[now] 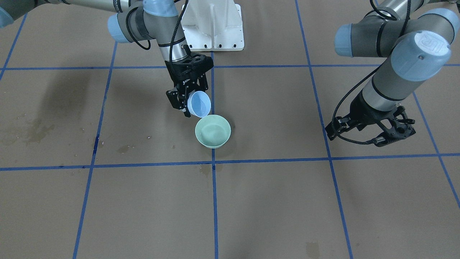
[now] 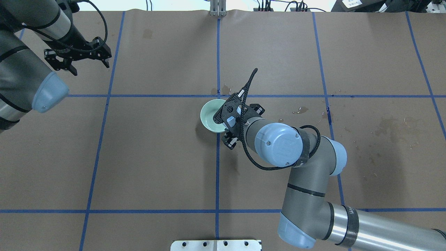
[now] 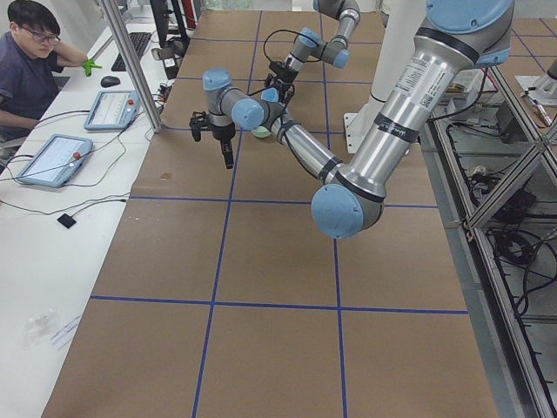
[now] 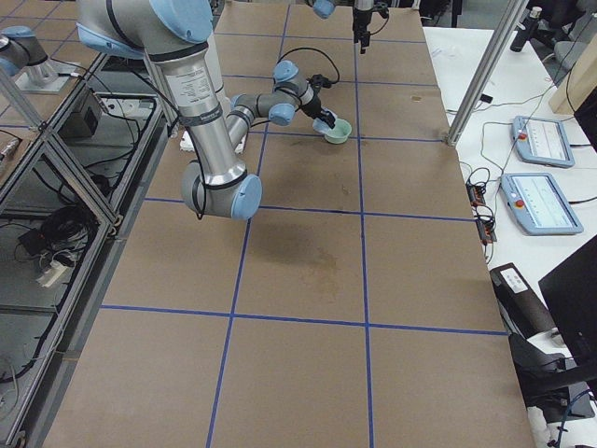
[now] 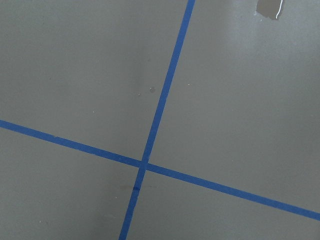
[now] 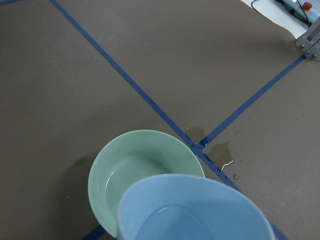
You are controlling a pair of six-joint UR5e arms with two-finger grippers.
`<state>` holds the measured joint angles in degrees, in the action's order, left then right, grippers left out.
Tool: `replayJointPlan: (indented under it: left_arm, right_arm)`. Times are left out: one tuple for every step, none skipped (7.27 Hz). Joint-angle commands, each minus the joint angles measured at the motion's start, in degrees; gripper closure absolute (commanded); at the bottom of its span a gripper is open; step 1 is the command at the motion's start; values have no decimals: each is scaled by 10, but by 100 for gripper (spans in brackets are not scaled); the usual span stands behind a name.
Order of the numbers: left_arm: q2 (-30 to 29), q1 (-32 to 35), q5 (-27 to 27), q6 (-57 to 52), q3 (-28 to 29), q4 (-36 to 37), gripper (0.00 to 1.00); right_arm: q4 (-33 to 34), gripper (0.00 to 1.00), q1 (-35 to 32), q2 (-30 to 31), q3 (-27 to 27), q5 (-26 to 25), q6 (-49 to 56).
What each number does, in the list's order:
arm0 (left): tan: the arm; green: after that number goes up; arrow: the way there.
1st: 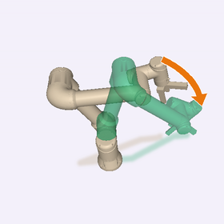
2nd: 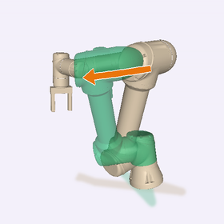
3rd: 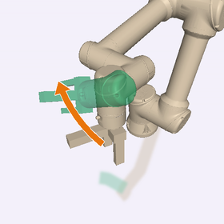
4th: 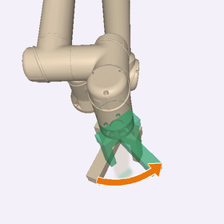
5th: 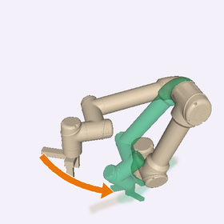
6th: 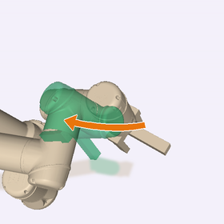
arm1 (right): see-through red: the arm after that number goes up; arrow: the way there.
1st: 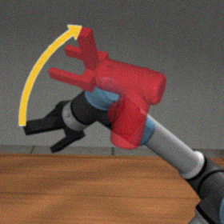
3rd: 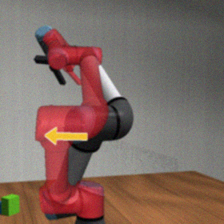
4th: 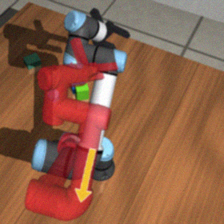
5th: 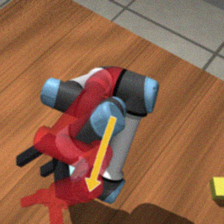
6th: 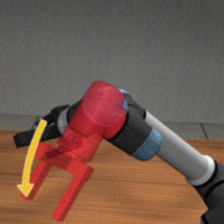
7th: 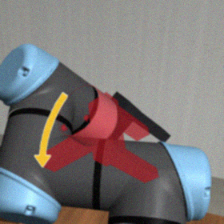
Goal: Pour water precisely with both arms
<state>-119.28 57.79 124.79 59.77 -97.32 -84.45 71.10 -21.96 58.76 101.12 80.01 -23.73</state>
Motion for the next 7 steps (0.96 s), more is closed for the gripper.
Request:
replayJointPlan:
  left_arm:
    - [6,1,-1,-16,3,0,0]
    - [7,5,0,-16,3,0,0]
    - [8,5,0,-16,3,0,0]
    - [15,5,0,-17,2,-2,0]
    - [15,5,0,-20,2,-1,0]
    - [17,5,0,-20,2,-1,0]
    - [19,5,0,-20,1,-2,0]
  right_arm:
    - [35,100,1,-4,0,45,1]
    - [47,100,0,-3,-1,53,1]
    - [75,100,-5,-13,-2,71,0]
    - [90,100,-7,-20,-5,81,1]
    - [94,100,-14,-30,-13,101,0]
    - [105,100,-25,-50,-32,128,-1]
    - [105,100,-27,-64,-52,131,0]
